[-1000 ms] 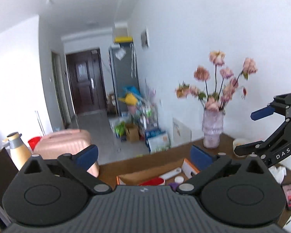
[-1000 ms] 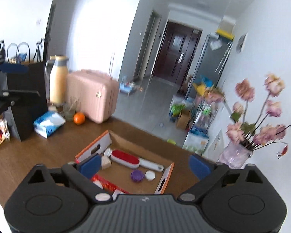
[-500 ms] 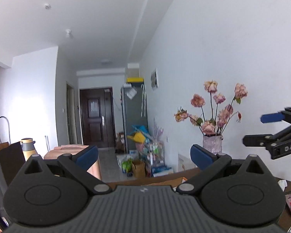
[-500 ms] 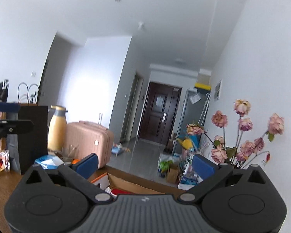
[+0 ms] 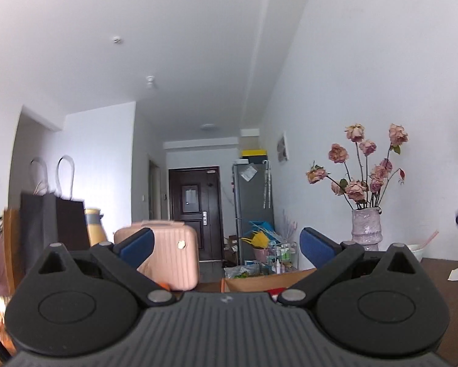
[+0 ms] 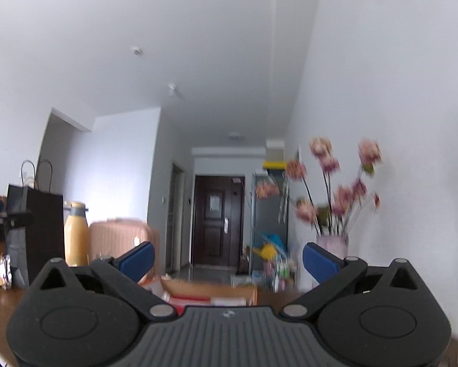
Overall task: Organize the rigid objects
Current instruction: 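Withdraw both tools from the box back toward the remaining table items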
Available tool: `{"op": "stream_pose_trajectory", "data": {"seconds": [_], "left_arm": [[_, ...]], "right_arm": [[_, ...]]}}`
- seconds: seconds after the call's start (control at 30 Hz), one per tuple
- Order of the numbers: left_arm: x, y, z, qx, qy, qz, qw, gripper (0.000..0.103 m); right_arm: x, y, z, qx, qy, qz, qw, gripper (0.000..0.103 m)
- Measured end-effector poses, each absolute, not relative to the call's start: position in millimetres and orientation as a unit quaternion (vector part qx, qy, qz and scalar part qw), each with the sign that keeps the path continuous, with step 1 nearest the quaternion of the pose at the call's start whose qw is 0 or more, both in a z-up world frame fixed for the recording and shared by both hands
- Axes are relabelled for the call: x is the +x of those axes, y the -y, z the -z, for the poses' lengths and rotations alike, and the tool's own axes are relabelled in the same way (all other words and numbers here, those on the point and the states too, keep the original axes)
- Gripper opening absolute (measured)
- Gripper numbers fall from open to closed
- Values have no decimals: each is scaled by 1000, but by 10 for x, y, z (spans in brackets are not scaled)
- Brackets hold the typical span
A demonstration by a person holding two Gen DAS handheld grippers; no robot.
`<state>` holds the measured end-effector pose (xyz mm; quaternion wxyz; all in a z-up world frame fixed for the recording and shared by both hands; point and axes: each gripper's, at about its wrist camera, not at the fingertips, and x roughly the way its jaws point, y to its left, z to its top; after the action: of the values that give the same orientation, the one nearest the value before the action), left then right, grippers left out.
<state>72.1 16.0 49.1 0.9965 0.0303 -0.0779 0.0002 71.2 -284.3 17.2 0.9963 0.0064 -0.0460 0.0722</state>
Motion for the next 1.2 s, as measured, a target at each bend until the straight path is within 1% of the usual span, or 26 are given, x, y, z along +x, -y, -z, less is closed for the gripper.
{"op": "stream_pose_trajectory", "data": {"seconds": [0.07,0.1,0.13,0.2,0.23,0.3,0.33,0.4,0.57,0.87,1.07,1.2], "left_arm": [[661,-170,-300,15,52,11,998,103],[637,-168,-200,13,34,17,999,103],[611,-160,-96,17,20,23,999,103],[584,-122,102,30,0,28,999,103],[578,-106,189,37,-9,26,999,103],[595,-82,333,42,-35,33,998,103],[629,-76,386,38,-52,42,997,103],[668,-76,467,30,-77,54,995,103],[765,-56,594,37,-104,61,992,103],[1082,-63,724,34,-186,73,979,103],[1345,-111,699,25,-253,72,964,103],[1549,-159,655,6,-288,87,954,103]], "right_arm": [[668,2797,37,1,27,-69,997,103],[668,2797,37,1,27,-69,997,103],[651,2754,233,3,-2,-64,998,103],[641,2741,322,5,-18,-68,998,103],[615,2698,465,6,-39,-71,997,103],[602,2674,523,7,-47,-70,996,103],[605,2630,643,1,-70,-78,995,103],[617,2596,736,-5,-85,-76,993,103],[668,2604,830,8,-101,-75,992,103],[999,2610,931,37,-175,-86,980,103],[1262,2596,939,37,-230,-78,969,103],[1399,2569,929,32,-248,-77,965,101]]}}
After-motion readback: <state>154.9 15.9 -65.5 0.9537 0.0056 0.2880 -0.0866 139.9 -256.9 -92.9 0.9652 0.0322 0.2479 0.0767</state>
